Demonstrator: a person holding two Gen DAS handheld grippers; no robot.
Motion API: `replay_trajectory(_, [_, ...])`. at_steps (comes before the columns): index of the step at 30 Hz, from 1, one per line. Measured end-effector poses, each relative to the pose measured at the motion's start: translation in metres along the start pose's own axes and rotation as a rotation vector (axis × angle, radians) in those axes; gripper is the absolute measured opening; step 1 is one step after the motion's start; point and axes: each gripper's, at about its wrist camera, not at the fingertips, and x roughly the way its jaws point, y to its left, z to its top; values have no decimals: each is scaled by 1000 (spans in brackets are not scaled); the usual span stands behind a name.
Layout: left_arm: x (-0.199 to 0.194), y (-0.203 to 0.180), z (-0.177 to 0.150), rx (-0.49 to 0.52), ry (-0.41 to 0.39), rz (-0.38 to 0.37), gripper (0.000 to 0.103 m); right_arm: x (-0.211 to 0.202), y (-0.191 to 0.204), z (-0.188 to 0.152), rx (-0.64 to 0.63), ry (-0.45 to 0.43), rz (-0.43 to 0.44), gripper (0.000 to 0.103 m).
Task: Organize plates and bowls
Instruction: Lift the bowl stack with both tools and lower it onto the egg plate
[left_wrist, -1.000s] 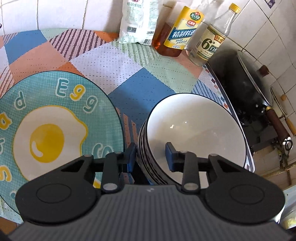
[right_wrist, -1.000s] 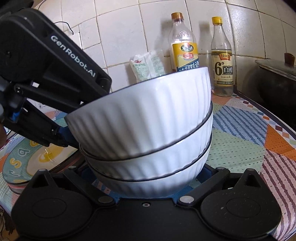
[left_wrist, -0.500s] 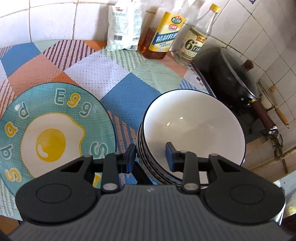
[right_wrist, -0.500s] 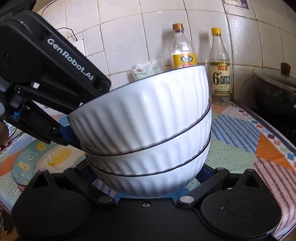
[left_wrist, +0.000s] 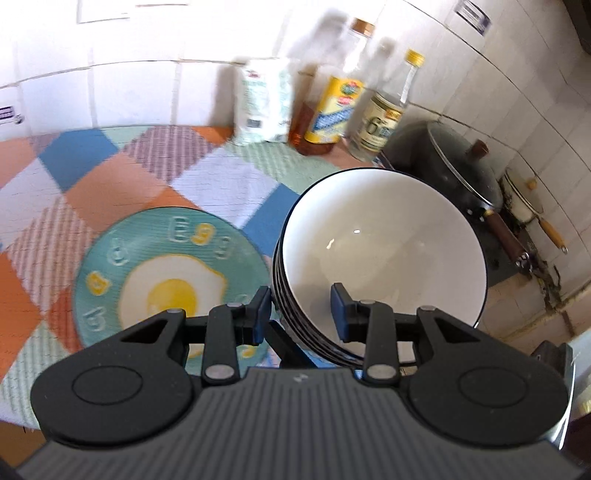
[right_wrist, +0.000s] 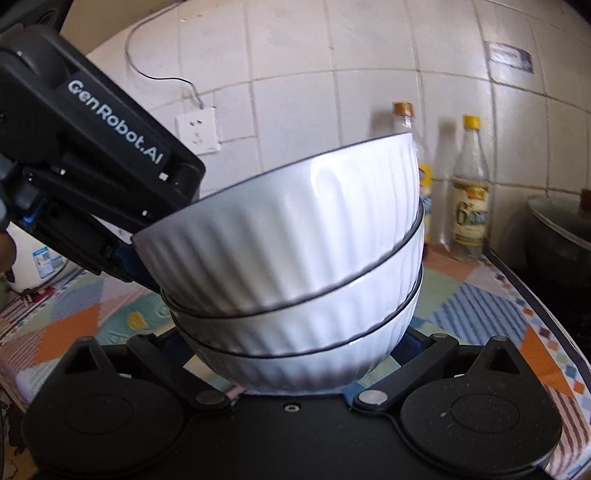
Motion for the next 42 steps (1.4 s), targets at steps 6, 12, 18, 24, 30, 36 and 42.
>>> replay_trajectory(6, [-8, 37, -3, -55, -2, 54, 33, 18, 26, 2, -30, 15, 67, 103])
replay_trajectory(12, [-13, 68, -5, -82, 0, 99, 34, 48, 51, 6, -87, 61, 150, 103])
replay_trajectory(18, [-11, 92, -4, -117, -3, 134, 34, 67, 76, 5, -107, 89, 192, 103])
replay_trajectory(24, [2, 113, -5, -134, 17, 144, 34, 88, 88, 0, -112, 125, 190, 103])
replay_trajectory(30, [14, 117, -7, -133, 31, 150, 34, 97, 89, -7, -129, 171, 181, 103])
replay_trajectory(36, [18, 118, -7, -127, 27, 150, 34, 102, 89, -8, -127, 178, 169, 103])
replay_trajectory(42, [20, 118, -6, -172, 37, 162, 34, 96, 92, -12, -151, 182, 166, 103])
